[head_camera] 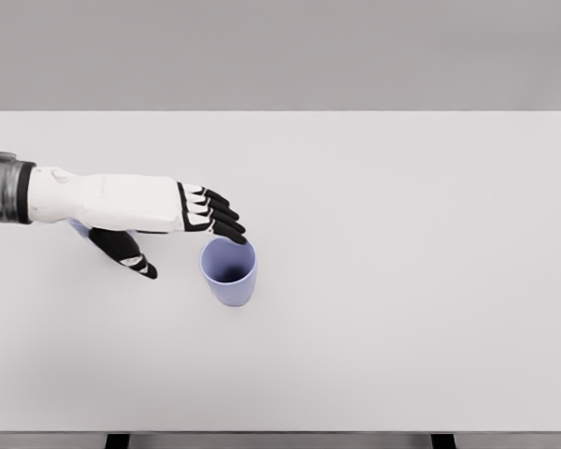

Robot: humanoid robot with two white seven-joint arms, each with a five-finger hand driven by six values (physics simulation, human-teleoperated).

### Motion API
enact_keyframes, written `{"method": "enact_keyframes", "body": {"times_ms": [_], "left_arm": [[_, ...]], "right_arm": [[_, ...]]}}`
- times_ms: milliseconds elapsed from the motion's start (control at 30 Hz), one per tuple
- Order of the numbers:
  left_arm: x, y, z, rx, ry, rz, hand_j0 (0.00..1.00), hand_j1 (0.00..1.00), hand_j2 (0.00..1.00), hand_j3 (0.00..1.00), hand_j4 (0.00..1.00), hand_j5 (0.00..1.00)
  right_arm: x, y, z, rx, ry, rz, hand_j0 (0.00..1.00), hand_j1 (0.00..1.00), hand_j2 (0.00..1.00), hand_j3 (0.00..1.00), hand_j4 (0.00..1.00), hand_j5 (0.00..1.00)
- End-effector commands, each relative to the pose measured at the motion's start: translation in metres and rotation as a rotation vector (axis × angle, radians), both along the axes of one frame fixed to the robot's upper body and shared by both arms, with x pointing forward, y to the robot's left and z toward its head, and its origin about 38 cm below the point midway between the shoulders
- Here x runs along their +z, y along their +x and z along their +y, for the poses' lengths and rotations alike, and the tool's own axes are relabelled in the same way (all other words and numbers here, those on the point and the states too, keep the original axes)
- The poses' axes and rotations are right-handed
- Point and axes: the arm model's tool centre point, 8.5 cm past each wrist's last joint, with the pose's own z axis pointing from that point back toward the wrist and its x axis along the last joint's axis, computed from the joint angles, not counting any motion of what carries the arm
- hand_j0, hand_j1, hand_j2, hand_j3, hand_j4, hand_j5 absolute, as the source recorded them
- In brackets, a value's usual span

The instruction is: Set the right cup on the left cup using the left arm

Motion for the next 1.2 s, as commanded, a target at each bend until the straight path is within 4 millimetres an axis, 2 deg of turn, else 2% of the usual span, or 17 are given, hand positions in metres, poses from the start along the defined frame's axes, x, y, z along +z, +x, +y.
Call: {"method": "enact_keyframes", "body": {"times_ms": [0, 33, 133, 200, 333, 367, 400, 433, 533, 733, 833, 1000, 1033, 1167], "left_arm": [[0.001, 0.001, -0.003, -0.004, -0.008, 0.002, 1.0, 1.0, 1.0, 1.0, 1.0, 1.0], [0.006, 0.003, -0.008, -0.014, -0.012, -0.016, 1.0, 1.0, 1.0, 1.0, 1.0, 1.0], [0.006, 0.004, -0.01, -0.021, 0.016, -0.049, 1.0, 1.0, 1.0, 1.0, 1.0, 1.0], [-0.007, 0.003, -0.009, -0.02, 0.068, -0.069, 1.0, 1.0, 1.0, 1.0, 1.0, 1.0], [-0.008, 0.005, -0.024, -0.049, 0.052, -0.083, 1.0, 1.0, 1.0, 1.0, 1.0, 1.0], [-0.011, 0.005, -0.03, -0.06, 0.045, -0.077, 1.0, 1.0, 1.0, 1.0, 1.0, 1.0], [-0.022, 0.008, -0.034, -0.058, 0.032, -0.049, 1.0, 1.0, 1.0, 1.0, 1.0, 1.0], [-0.027, 0.008, -0.033, -0.051, 0.031, -0.036, 1.0, 1.0, 1.0, 1.0, 1.0, 1.0], [-0.03, 0.014, -0.043, -0.056, 0.013, -0.03, 1.0, 1.0, 1.0, 1.0, 1.0, 1.0], [-0.035, 0.015, -0.037, -0.04, 0.032, -0.027, 1.0, 1.0, 1.0, 1.0, 1.0, 1.0], [-0.039, 0.034, -0.025, 0.053, -0.023, -0.035, 1.0, 1.0, 1.0, 1.0, 1.0, 1.0], [-0.05, 0.042, -0.017, 0.081, 0.045, -0.066, 1.0, 1.0, 1.0, 1.0, 1.0, 1.0], [-0.059, 0.039, -0.016, 0.083, 0.054, -0.054, 1.0, 1.0, 1.0, 1.0, 1.0, 1.0], [-0.064, 0.036, -0.02, 0.073, 0.059, -0.058, 1.0, 1.0, 1.0, 1.0, 1.0, 1.0]], "right_arm": [[0.0, -0.002, 0.0, 0.002, -0.001, 0.006, 1.0, 1.0, 1.0, 1.0, 1.0, 1.0], [0.0, -0.005, 0.0, -0.002, -0.001, 0.009, 1.0, 1.0, 1.0, 1.0, 1.0, 1.0], [0.0, -0.005, 0.0, -0.002, -0.001, 0.009, 1.0, 1.0, 1.0, 1.0, 1.0, 1.0], [0.0, -0.005, 0.0, -0.002, -0.001, 0.009, 1.0, 1.0, 1.0, 1.0, 1.0, 1.0], [0.0, -0.005, 0.0, -0.002, -0.001, 0.009, 1.0, 1.0, 1.0, 1.0, 1.0, 1.0], [0.0, -0.005, 0.0, -0.002, -0.001, 0.009, 1.0, 1.0, 1.0, 1.0, 1.0, 1.0], [0.0, -0.005, 0.0, -0.002, -0.001, 0.009, 1.0, 1.0, 1.0, 1.0, 1.0, 1.0], [0.0, -0.005, 0.0, -0.002, -0.001, 0.009, 1.0, 1.0, 1.0, 1.0, 1.0, 1.0], [0.0, -0.005, 0.0, -0.002, -0.001, 0.009, 1.0, 1.0, 1.0, 1.0, 1.0, 1.0], [0.0, -0.005, 0.0, -0.002, -0.001, 0.009, 1.0, 1.0, 1.0, 1.0, 1.0, 1.0], [0.0, -0.005, 0.0, -0.002, 0.001, 0.009, 1.0, 1.0, 1.0, 1.0, 1.0, 1.0], [0.0, -0.005, 0.0, -0.002, -0.001, 0.009, 1.0, 1.0, 1.0, 1.0, 1.0, 1.0], [0.0, -0.005, 0.0, -0.002, -0.001, 0.009, 1.0, 1.0, 1.0, 1.0, 1.0, 1.0], [0.0, -0.005, 0.0, -0.002, -0.001, 0.009, 1.0, 1.0, 1.0, 1.0, 1.0, 1.0]]}}
